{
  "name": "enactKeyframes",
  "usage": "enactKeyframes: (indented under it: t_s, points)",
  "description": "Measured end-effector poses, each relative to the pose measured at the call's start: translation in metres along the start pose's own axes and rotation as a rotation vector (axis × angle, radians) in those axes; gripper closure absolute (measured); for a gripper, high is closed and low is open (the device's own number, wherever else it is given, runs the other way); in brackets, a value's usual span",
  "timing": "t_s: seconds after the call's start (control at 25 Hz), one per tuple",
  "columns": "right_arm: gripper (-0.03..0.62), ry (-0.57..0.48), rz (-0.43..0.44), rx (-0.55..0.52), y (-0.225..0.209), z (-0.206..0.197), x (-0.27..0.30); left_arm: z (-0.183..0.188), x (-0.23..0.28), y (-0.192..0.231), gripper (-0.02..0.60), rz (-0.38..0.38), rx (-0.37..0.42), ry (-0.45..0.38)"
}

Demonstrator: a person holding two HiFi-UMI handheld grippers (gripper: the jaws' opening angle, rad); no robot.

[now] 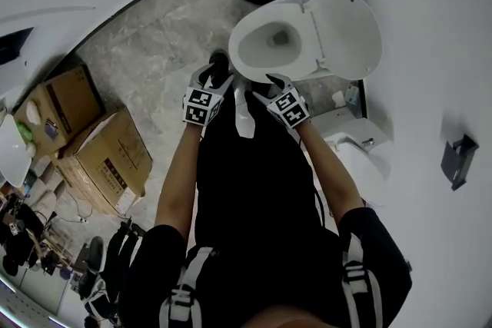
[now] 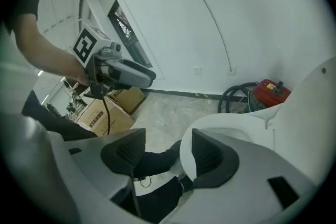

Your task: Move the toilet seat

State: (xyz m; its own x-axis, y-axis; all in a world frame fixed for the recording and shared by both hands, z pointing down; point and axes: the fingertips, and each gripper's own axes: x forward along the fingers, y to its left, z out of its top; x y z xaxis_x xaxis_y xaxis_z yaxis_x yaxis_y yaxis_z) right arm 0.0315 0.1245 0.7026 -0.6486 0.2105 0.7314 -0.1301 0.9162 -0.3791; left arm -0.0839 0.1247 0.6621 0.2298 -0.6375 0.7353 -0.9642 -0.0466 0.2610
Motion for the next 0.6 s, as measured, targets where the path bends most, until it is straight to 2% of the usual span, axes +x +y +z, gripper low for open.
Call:
enactKeyframes:
  t_s: [0.24,0.4,0.6]
  points:
    - [0.321,0.021,-0.028,0.037,-0.017,0.002,0.035,-0.016,0.034,0.028,0.353,-0.037,-0.011,0.019]
    - [0.322,0.012,-0.043,0.105,-0.039,-0.005,0.069,-0.041,0.07,0.04,0.353,-0.065,-0.014,0.067]
    - [0.326,0.033,-0.011,0.139,-0.056,-0.024,0.112,-0.08,0.115,0.06,0.353,-0.062,-0.061,0.125]
